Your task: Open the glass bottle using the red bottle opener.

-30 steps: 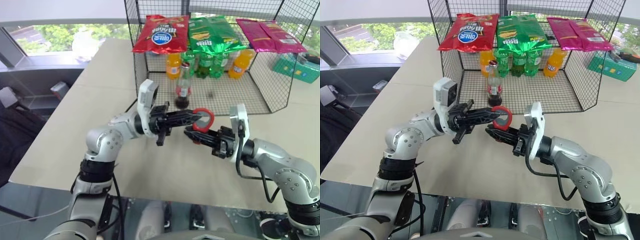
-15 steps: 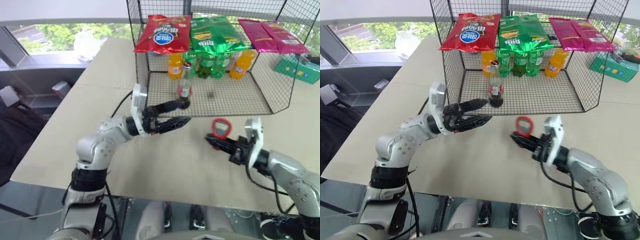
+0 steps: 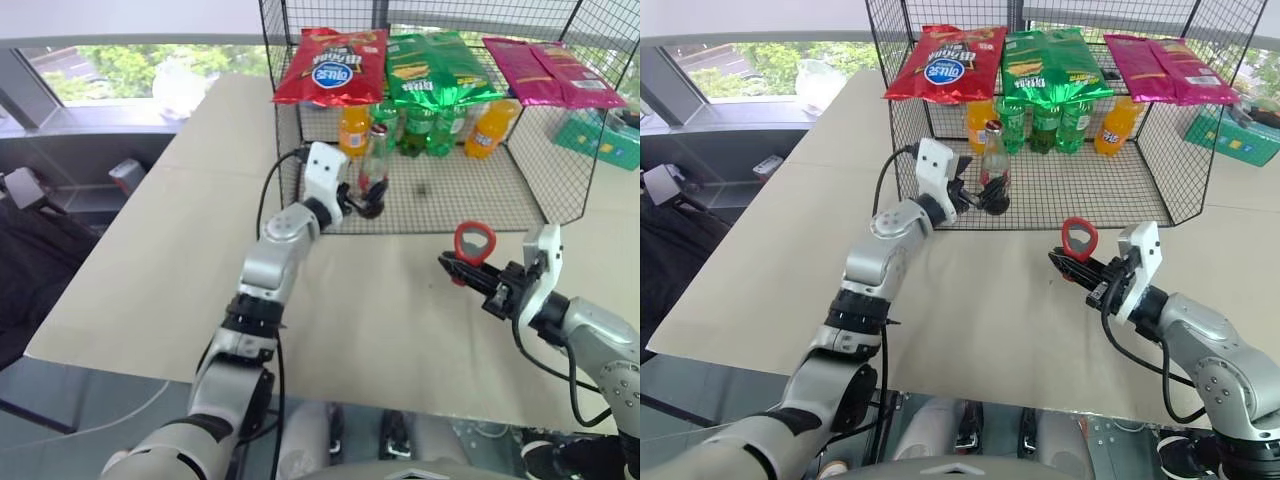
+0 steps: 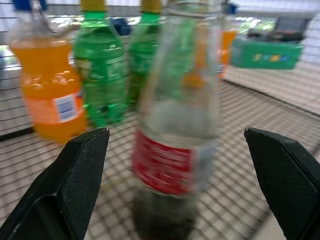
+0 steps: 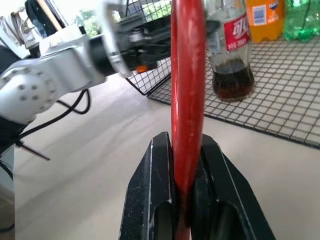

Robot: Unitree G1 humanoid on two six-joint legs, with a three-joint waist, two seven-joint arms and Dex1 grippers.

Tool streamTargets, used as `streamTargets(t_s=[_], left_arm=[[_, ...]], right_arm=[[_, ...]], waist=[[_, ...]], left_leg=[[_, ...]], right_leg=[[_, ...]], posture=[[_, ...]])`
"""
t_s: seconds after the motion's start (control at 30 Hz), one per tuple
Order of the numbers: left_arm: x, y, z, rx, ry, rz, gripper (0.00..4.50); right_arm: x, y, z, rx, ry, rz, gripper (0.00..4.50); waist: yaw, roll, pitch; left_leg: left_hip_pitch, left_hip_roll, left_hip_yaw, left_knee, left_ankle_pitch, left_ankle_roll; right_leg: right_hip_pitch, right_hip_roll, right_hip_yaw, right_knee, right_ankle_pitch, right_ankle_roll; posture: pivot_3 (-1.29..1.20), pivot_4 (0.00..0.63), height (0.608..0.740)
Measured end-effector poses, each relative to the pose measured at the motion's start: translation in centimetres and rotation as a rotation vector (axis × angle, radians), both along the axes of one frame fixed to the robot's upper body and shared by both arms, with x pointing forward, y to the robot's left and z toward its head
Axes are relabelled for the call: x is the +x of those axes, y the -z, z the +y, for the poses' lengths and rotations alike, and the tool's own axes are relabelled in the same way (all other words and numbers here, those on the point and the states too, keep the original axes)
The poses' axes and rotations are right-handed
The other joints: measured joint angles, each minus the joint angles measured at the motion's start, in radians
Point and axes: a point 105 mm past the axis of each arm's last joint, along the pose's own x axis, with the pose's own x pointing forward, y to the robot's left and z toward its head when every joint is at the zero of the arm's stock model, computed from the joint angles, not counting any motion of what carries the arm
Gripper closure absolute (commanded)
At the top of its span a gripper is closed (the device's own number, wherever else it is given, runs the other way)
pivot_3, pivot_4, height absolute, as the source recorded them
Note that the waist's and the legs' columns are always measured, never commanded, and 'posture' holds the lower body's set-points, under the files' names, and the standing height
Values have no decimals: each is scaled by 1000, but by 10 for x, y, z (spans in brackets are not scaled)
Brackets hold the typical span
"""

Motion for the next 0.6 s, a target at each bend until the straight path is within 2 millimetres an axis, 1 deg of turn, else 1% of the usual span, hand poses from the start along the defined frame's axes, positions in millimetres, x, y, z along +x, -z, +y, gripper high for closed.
streamTargets(t_s=[0.1, 0.27, 0.3, 0.37, 0.47, 0.5, 0.57, 0.6], left_arm=[[5, -3, -2, 9, 2, -9, 29], [15, -8, -12, 26, 51, -11, 29], [17, -9, -14, 29, 60, -11, 266], [20, -13, -18, 36, 84, -9, 885], [20, -17, -21, 33, 115, -33, 2259], [20, -18, -21, 36, 122, -37, 2341], [18, -19, -21, 43, 152, -46, 2361], [13, -20, -20, 49, 190, -57, 2361]], right_arm=[[-1, -3, 0, -4, 7, -14, 4500], [-1, -5, 1, -5, 15, -19, 4500], [-1, -5, 1, -6, 17, -20, 4500], [-1, -6, 1, -7, 18, -24, 4500], [-2, -6, 2, -7, 17, -27, 4500], [-2, -7, 2, -8, 17, -28, 4500], [-3, -8, 3, -9, 13, -36, 4500], [-4, -9, 4, -8, 12, -41, 4500]], waist=[[0, 0, 0], [0, 0, 0], [0, -1, 1], [0, -1, 1], [-2, -1, 1], [-2, -1, 1], [-2, -1, 1], [-3, -1, 1]], left_leg=[[0, 0, 0, 0, 0, 0], [0, 0, 0, 0, 0, 0], [0, 0, 0, 0, 0, 0], [0, 0, 0, 0, 0, 0], [0, 0, 0, 0, 0, 0], [0, 0, 0, 0, 0, 0], [0, 0, 0, 0, 0, 0], [0, 0, 0, 0, 0, 0]], right_leg=[[0, 0, 0, 0, 0, 1], [0, 0, -1, 0, -1, 2], [0, 0, -1, 0, -1, 2], [0, 0, -1, 0, -1, 2], [0, 0, -1, 0, -1, 2], [0, 0, -1, 0, -1, 2], [0, 0, -1, 0, -1, 2], [0, 0, -1, 0, -1, 2]], posture=[[0, 150, 740], [0, 150, 740], [0, 150, 740], [0, 150, 740], [0, 150, 740], [0, 150, 740], [0, 150, 740], [0, 150, 740]])
